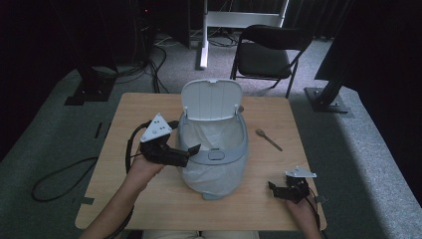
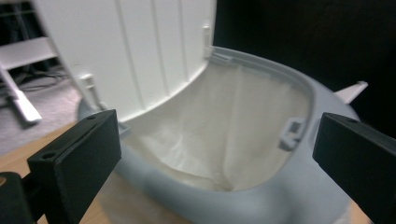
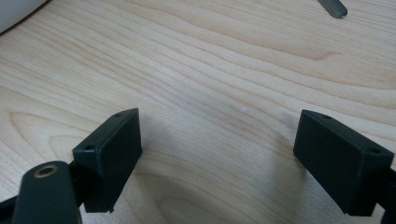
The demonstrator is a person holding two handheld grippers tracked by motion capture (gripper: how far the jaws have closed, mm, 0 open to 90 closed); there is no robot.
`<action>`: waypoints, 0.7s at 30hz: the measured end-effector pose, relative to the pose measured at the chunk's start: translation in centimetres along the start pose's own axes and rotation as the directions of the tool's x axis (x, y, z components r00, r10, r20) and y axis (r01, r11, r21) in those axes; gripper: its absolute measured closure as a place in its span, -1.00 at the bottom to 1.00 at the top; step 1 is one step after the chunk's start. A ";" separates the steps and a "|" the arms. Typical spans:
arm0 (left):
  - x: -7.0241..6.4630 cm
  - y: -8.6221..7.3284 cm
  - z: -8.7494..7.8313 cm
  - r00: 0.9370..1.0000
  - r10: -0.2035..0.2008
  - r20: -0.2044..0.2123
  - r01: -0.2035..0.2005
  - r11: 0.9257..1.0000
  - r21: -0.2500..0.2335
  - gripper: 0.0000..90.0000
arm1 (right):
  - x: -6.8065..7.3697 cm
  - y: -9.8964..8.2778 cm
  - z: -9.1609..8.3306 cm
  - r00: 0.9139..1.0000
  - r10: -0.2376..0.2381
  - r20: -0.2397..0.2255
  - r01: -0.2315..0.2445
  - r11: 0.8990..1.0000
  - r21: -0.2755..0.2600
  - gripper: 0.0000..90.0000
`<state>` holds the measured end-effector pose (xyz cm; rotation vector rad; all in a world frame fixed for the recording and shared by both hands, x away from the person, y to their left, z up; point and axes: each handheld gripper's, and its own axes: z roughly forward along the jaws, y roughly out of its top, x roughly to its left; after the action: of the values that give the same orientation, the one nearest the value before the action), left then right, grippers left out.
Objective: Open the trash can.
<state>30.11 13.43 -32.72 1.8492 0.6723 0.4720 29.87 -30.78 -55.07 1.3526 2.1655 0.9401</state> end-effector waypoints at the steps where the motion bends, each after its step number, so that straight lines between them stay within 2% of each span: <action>1: 0.0 0.0 0.0 1.000 0.000 0.000 0.000 1.000 0.000 -0.97 | 0.0 0.0 0.0 1.000 0.000 0.000 0.000 1.000 0.000 -0.68; 7: 0.1 -0.5 -0.2 1.000 0.008 0.001 -0.008 1.000 -0.005 -0.97 | 0.0 0.0 0.0 1.000 0.000 0.000 0.000 1.000 0.000 -0.68; 11: 0.4 -0.9 -0.5 1.000 -0.007 0.005 0.007 1.000 0.004 -0.97 | 0.0 0.0 0.0 1.000 0.000 0.000 0.000 1.000 0.001 -0.68; 16: 0.7 -1.4 -1.0 1.000 -0.012 -0.007 0.012 1.000 0.002 -0.97 | 0.0 0.0 0.0 1.000 0.001 0.000 -0.001 1.000 -0.001 -0.68; 21: 1.6 -2.5 -1.5 0.999 -0.032 -0.042 0.033 0.999 0.013 -0.97 | 0.0 0.0 0.0 1.000 0.001 0.000 -0.001 1.000 0.000 -0.68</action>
<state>29.85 16.19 -34.54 1.8429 0.7340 0.4866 29.87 -30.78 -55.07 1.3533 2.1650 0.9400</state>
